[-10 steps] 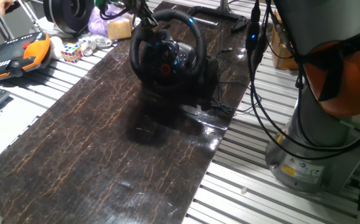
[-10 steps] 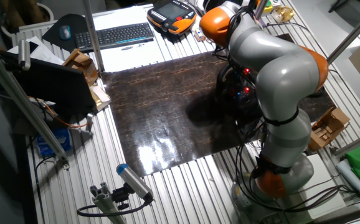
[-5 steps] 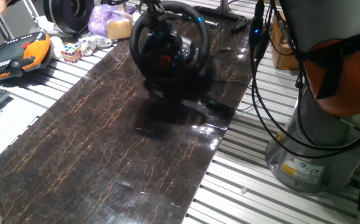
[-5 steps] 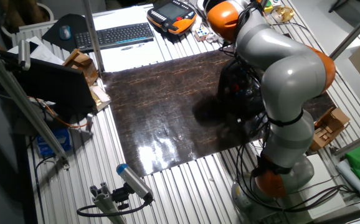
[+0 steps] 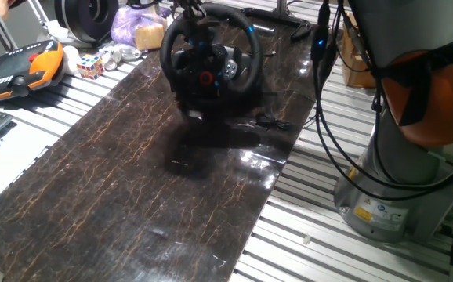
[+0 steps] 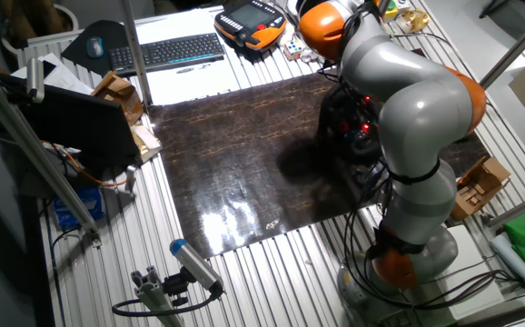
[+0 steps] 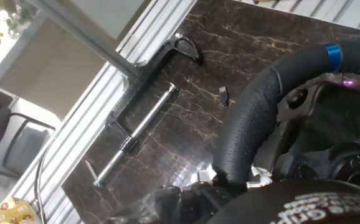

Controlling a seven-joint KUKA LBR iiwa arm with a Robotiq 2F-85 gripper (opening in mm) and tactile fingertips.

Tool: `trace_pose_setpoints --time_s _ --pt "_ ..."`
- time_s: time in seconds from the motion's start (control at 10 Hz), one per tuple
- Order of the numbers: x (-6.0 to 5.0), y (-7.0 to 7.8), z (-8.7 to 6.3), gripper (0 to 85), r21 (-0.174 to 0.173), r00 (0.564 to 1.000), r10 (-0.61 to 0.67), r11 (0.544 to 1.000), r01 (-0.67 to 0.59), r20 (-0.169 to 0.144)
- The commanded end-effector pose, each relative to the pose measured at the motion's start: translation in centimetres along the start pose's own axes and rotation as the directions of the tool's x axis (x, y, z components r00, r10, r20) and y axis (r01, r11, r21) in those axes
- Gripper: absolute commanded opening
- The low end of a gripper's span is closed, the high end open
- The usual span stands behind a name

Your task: Rotate the steering wheel 90 degrees clockwise

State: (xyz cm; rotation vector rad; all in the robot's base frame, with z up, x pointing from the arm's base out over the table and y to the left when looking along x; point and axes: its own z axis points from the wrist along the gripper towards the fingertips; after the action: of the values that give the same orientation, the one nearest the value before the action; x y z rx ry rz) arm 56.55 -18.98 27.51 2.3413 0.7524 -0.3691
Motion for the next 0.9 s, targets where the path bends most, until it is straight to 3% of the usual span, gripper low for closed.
trace_pose_setpoints --time_s 0.0,0.6,0.8 --pt "-0.3 0.1 0.2 1.0 0.009 1.0 -0.005 1.0 0.005 -0.003" --pt "-2.3 0.3 0.8 0.7 0.03 0.999 -0.031 0.999 0.032 -0.038" --pt "-3.1 0.4 1.4 0.7 0.035 0.997 -0.045 0.998 0.047 -0.065"
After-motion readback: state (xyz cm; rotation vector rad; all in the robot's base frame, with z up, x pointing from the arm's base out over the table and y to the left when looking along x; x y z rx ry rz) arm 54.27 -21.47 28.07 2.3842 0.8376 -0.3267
